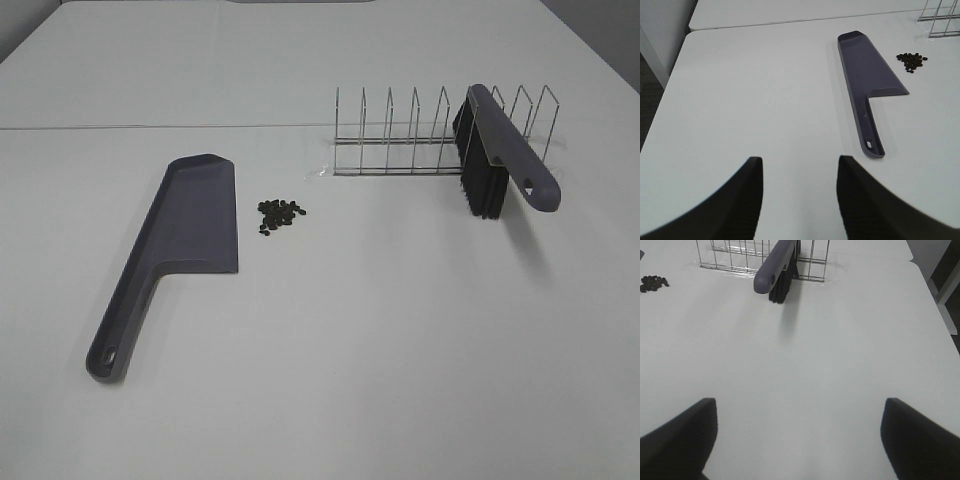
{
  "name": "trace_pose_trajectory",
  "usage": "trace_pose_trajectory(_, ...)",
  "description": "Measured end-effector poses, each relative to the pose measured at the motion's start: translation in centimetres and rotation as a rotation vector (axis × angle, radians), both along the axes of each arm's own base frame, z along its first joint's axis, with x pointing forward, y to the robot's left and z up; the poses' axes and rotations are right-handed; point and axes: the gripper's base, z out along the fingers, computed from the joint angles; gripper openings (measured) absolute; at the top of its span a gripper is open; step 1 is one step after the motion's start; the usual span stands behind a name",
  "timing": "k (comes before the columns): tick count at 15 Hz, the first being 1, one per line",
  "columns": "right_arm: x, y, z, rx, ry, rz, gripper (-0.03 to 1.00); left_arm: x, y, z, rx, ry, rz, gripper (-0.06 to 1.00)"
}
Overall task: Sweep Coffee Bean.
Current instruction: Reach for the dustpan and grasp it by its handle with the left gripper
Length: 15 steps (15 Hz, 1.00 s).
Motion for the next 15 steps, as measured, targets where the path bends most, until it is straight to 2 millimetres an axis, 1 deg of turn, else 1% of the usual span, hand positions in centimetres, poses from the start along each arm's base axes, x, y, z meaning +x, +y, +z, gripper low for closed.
trace_pose_trajectory(15, 0.0, 0.0, 0.0, 0.0, 0.0, 0.0, 0.84, 0.0, 0.0, 0.0, 0.0, 0.0, 0.0, 0.46)
